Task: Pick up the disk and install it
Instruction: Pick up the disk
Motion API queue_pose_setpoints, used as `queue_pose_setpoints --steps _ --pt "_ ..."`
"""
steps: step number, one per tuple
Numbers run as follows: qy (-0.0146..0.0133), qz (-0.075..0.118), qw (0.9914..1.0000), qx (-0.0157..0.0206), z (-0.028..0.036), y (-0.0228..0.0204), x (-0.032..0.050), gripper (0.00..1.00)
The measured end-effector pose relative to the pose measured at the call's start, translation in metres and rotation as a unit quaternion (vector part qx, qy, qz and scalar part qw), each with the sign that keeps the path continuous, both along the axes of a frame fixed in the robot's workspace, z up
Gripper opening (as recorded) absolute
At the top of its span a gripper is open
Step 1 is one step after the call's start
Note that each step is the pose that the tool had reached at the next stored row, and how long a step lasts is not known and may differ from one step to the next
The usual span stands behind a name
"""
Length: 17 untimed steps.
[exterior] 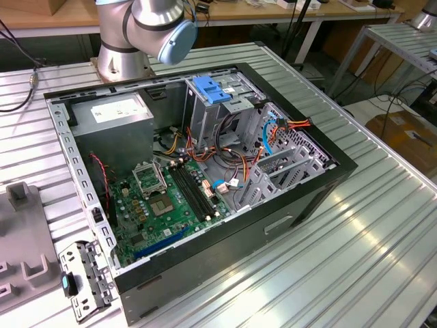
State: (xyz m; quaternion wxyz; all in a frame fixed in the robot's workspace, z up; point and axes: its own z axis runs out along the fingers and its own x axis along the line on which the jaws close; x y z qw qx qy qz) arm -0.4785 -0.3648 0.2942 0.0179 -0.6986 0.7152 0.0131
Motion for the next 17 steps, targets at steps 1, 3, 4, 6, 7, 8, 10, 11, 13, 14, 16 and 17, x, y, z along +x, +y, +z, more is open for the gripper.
queue_pose_setpoints --steps 1,3,4,6,7,8,10,11,13,14,16,17 --pt "-0.0001 0.0 1.0 0.0 0.0004 0.0 0.0 0.37" --pt "-0.0002 0.0 1.0 0.0001 0.0006 0.0 0.0 0.37" --pt "-0.0001 0.0 1.0 0.0 0.0009 0.0 0.0 0.37" --pt "-0.0001 0.0 1.0 0.0 0.0011 0.0 0.0 0.37" --pt "0.0 0.0 1.0 0.0 0.0013 0.0 0.0 0.37" --pt "0.0001 0.0 1.0 0.0 0.0017 0.0 0.0 0.37" --pt "0.0001 0.0 1.0 0.0 0.0027 0.0 0.0 0.37" --pt "0.0 0.0 1.0 0.0 0.0031 0.0 0.0 0.37" --pt "0.0 0.0 1.0 0.0 0.0042 0.0 0.0 0.37" --pt "0.0 0.0 1.0 0.0 0.005 0.0 0.0 0.37" --pt "0.0 0.0 1.0 0.0 0.0066 0.0 0.0 0.37" --pt "0.0 0.0 1.0 0.0 0.0075 0.0 0.0 0.37"
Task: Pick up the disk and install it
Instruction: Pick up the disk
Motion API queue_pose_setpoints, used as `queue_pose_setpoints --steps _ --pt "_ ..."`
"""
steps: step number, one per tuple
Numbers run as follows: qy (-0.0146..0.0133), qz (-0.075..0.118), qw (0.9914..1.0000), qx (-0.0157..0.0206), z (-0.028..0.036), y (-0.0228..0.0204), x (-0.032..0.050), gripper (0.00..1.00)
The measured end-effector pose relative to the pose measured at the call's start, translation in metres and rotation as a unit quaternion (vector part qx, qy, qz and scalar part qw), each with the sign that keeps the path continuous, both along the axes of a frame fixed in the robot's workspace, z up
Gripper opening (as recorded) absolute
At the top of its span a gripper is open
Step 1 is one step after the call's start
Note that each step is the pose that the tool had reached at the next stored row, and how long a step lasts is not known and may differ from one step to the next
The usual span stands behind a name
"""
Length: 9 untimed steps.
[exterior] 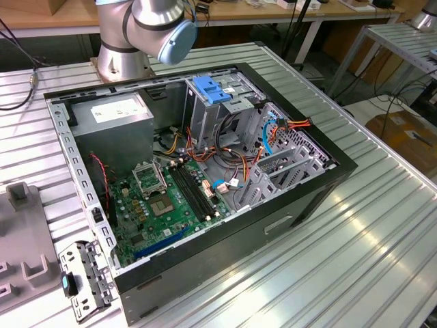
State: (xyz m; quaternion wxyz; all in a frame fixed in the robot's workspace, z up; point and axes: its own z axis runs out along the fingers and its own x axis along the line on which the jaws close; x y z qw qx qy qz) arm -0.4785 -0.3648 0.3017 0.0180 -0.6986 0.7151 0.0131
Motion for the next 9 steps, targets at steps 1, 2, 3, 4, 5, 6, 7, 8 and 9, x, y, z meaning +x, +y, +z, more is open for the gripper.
queue_pose_setpoints --steps 1,2,3,4,5,6,7,8,9 --pt "0.0 0.0 1.0 0.0 0.0008 0.0 0.0 0.37" --pt "0.0 0.0 1.0 0.0 0.0018 0.0 0.0 0.37" --pt "-0.0001 0.0 1.0 0.0 0.0027 0.0 0.0 0.37" --pt "0.0 0.0 1.0 0.0 0.0037 0.0 0.0 0.37" --pt "0.0 0.0 1.0 0.0 0.0048 0.0 0.0 0.37" --pt "0.0 0.0 1.0 0.0 0.0057 0.0 0.0 0.37" --pt "-0.0001 0.0 1.0 0.0 0.0071 0.0 0.0 0.37" --pt "0.0 0.0 1.0 0.0 0.0081 0.0 0.0 0.37" --pt "0.0 0.0 1.0 0.0 0.0092 0.0 0.0 0.37"
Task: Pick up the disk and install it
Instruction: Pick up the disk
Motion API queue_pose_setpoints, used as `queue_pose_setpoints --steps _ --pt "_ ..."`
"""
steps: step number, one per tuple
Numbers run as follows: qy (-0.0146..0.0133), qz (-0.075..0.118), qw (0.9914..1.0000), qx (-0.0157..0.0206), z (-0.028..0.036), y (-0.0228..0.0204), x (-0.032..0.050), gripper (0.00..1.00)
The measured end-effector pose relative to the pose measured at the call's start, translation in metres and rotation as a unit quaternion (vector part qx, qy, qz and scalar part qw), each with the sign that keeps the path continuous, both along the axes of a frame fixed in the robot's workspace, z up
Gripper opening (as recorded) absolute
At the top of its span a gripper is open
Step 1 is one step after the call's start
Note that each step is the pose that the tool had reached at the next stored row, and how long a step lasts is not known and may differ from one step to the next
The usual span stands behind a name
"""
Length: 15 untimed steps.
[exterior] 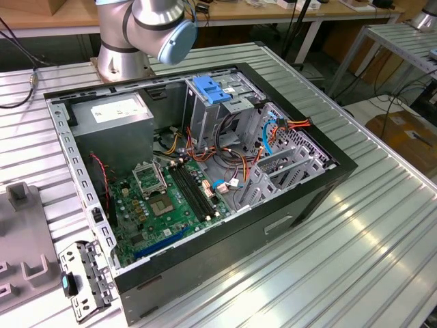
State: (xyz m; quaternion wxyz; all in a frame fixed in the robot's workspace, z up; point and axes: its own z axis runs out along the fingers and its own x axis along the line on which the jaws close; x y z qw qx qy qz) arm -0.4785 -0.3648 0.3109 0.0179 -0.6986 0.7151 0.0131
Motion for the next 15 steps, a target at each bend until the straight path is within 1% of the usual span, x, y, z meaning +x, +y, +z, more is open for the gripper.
queue_pose_setpoints --steps 6,15 --pt "0.0 0.0 1.0 0.0001 0.0087 0.0 0.0 0.37" --pt "-0.0001 0.0 1.0 0.0001 0.0193 0.0 0.0 0.37"
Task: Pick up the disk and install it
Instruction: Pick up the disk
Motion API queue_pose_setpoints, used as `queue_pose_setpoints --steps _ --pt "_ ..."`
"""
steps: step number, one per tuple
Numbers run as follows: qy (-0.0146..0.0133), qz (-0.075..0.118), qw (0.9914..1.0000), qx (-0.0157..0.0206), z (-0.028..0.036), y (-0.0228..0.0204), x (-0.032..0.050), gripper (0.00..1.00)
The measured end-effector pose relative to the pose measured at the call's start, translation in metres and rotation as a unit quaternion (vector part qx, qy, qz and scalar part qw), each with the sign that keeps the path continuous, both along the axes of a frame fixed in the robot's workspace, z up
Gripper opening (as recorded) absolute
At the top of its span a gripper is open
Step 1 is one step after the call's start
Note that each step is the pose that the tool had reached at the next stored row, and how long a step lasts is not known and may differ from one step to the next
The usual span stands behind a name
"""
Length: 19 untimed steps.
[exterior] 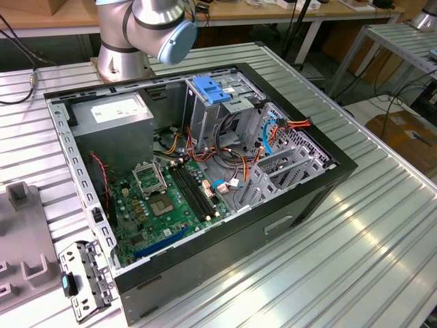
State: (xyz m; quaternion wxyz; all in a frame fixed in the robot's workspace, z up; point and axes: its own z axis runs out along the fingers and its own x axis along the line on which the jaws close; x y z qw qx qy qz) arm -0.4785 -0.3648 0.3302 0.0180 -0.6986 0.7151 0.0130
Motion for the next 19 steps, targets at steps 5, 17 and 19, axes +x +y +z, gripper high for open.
queue_pose_setpoints --steps 5,17,19 --pt "0.0001 0.0 1.0 -0.002 0.0079 0.0 0.0 0.37" --pt "0.0 0.0 0.99999 -0.0055 0.0103 0.0 0.0 0.37" --pt "0.0001 0.0 0.99998 -0.0055 0.0108 0.0 0.0 0.37"
